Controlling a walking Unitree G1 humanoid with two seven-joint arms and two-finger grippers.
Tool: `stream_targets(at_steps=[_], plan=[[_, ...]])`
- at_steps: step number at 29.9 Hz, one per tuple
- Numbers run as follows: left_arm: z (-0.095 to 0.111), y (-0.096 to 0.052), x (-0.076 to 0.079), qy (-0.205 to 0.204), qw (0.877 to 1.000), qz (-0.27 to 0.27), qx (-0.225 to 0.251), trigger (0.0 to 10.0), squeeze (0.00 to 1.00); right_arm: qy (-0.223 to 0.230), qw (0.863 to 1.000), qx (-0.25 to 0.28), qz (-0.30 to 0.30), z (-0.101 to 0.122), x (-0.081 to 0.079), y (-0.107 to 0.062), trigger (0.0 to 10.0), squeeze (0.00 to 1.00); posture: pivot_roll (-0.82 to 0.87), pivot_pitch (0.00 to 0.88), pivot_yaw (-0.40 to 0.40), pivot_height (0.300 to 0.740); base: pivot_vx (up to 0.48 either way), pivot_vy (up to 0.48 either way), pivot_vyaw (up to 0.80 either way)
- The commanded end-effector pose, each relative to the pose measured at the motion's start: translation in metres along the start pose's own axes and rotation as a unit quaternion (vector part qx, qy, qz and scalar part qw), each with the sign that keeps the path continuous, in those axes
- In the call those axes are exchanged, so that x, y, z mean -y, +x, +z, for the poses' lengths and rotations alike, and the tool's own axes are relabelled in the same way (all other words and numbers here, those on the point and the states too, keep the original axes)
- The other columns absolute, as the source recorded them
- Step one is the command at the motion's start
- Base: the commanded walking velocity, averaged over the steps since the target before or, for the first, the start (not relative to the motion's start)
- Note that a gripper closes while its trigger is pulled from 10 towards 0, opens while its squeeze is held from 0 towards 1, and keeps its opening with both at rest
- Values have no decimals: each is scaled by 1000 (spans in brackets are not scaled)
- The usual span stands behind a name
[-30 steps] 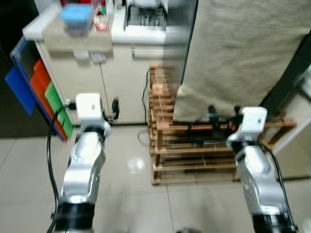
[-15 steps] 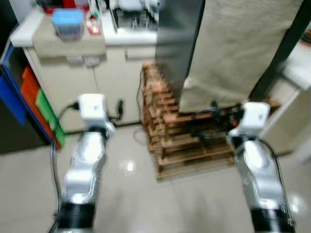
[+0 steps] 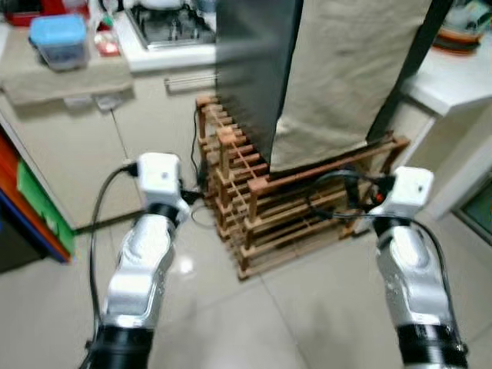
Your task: Restocking fridge
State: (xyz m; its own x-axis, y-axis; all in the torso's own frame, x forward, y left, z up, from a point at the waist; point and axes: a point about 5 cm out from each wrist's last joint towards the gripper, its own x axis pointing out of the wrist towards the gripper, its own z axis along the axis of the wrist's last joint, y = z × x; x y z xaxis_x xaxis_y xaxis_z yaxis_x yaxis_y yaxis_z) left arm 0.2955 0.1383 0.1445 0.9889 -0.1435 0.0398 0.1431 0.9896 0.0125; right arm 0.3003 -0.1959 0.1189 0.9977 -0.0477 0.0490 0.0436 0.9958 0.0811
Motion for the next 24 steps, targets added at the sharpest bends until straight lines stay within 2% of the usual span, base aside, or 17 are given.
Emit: stream_targets(at_steps=[1, 14, 17, 24], plan=[[5, 0, -9, 12, 1000, 9, 14, 10000, 0, -4, 1000, 23, 21, 9, -13, 6, 10000, 153, 15, 0, -43, 740, 446, 0, 0], [4, -1, -5, 3, 1000, -12, 29, 10000, 0, -17, 999, 38, 35, 13, -17, 10, 10000, 153, 20, 0, -52, 740, 439, 0, 0], [5, 0, -5, -5, 999, -15, 36, 10000, 0, -19, 999, 40, 30, 15, -15, 11, 10000, 161, 13, 0, -52, 740, 114, 392, -687], [1, 7, -4, 6, 1000, -6, 20, 10000, 0, -23, 999, 38, 23, 13, -9, 8, 10000, 161, -9, 0, -52, 740, 0, 0, -760]])
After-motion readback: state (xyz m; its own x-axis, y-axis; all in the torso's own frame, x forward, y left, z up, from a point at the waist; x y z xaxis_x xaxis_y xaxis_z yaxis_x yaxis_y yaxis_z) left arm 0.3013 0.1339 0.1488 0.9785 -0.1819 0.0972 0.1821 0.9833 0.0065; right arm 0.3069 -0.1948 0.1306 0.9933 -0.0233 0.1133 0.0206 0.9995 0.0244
